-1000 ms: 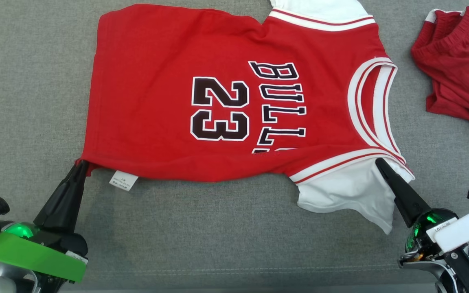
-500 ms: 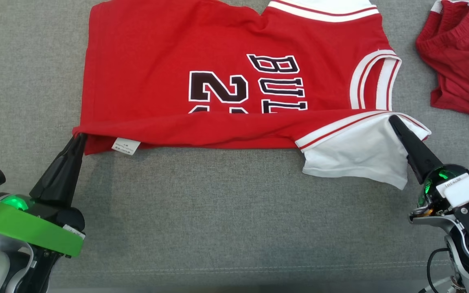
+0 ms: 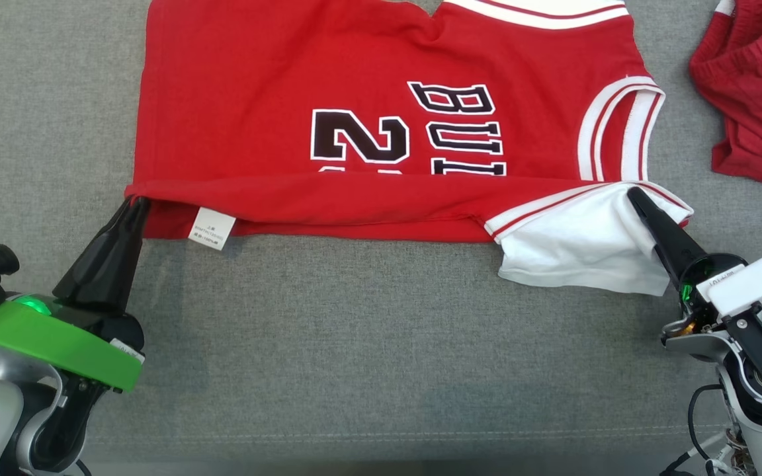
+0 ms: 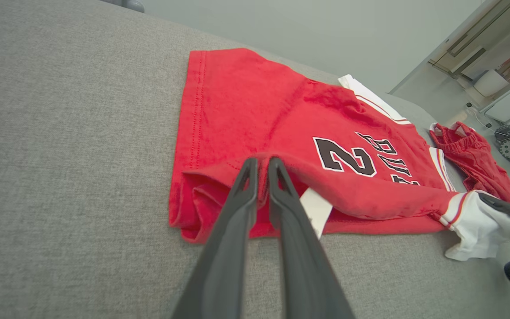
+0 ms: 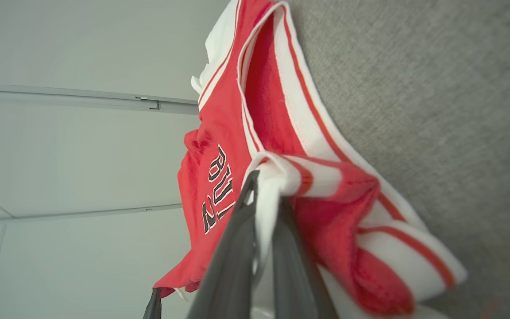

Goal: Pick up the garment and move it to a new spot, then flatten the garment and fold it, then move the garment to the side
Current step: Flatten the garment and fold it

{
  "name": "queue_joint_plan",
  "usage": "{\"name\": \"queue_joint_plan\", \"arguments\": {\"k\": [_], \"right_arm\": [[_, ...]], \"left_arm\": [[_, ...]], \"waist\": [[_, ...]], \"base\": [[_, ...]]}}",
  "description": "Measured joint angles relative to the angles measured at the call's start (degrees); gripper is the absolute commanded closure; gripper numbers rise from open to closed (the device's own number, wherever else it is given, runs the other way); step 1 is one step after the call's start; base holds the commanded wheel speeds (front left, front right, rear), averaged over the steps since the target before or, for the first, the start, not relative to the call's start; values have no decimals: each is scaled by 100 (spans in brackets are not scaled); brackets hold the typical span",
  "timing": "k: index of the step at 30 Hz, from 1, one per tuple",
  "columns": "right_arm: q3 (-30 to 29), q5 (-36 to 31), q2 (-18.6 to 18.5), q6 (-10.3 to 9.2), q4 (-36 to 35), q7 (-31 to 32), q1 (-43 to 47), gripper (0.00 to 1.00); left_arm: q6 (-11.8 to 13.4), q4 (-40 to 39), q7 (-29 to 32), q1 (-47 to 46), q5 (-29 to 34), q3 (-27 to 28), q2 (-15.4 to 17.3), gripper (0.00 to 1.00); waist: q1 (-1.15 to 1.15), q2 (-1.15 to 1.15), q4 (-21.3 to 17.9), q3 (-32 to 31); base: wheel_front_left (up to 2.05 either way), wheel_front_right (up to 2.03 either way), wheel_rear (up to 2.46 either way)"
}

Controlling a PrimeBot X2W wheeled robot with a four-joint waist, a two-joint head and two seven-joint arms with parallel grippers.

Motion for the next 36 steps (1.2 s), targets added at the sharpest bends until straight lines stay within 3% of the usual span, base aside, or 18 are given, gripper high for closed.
{"name": "queue_joint_plan", "arguments": {"k": [10, 19, 28, 36], "right_arm": [[-14, 13, 85, -1, 102, 0, -153, 100], [152, 75, 69, 2, -209, 159, 683, 100], [311, 303, 100, 2, -655, 355, 1547, 100], [491, 1057, 285, 0, -1511, 737, 1795, 100]], "left_arm": [[-10, 243, 44, -111, 57, -108, -58, 93], [11, 238, -8, 456, 56, -80, -13, 100], [115, 81, 83, 1123, 46, -90, 282, 100], [101, -503, 464, 1386, -412, -112, 479, 100]], "waist": [[0, 0, 2, -83], [0, 0, -6, -321], [0, 0, -52, -485], [0, 0, -57, -407]], "base": [[0, 0, 0], [0, 0, 0], [0, 0, 0], [0, 0, 0]]}}
